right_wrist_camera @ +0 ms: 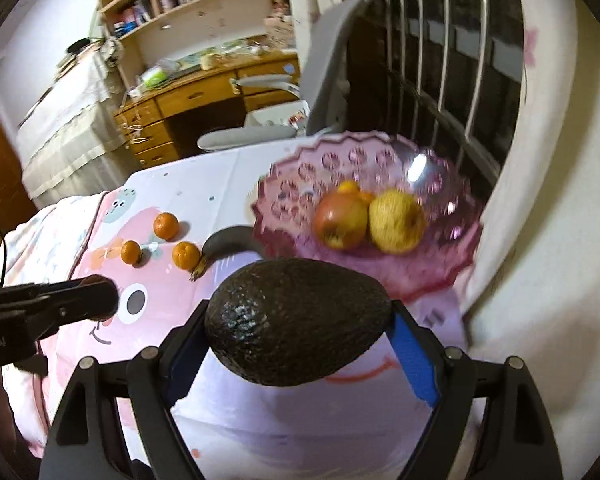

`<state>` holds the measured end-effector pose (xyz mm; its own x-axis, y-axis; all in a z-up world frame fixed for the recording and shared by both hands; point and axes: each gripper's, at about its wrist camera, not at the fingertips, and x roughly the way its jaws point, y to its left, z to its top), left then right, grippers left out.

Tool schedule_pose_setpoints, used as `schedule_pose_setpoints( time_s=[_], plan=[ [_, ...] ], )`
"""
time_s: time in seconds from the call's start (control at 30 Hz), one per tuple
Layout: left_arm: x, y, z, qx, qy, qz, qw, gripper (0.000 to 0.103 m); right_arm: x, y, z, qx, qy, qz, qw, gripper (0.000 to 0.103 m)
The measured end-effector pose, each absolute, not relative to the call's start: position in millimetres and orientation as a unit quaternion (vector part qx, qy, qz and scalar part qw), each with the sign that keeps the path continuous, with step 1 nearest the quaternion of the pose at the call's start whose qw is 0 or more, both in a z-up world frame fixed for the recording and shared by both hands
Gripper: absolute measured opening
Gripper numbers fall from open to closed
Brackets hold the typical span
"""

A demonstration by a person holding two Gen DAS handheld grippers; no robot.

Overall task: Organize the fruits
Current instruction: 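Carry the dried fruit with the left tool while the right tool carries the avocado to the bowl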

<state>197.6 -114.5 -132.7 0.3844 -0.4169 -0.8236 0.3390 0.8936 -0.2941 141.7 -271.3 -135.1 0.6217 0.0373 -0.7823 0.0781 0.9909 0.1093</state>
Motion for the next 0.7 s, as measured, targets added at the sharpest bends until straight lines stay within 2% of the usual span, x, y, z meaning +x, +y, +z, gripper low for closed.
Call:
schedule_pose_setpoints(
  time_s=[0.43, 0.7],
  plan=[
    [243.5, -197.3, -136.5, -0.041, 0.499, -0.223, 0.837, 0.026, 171.4, -322.9, -135.1, 0.0, 0.42, 0.04, 0.907, 0.085],
    [275.5, -226.4, -166.7, -0.039, 0.531, -0.219, 0.817, 0.026, 200.2, -346.3, -158.4, 0.005, 0.461, 0.041, 0.886, 0.085]
  ],
)
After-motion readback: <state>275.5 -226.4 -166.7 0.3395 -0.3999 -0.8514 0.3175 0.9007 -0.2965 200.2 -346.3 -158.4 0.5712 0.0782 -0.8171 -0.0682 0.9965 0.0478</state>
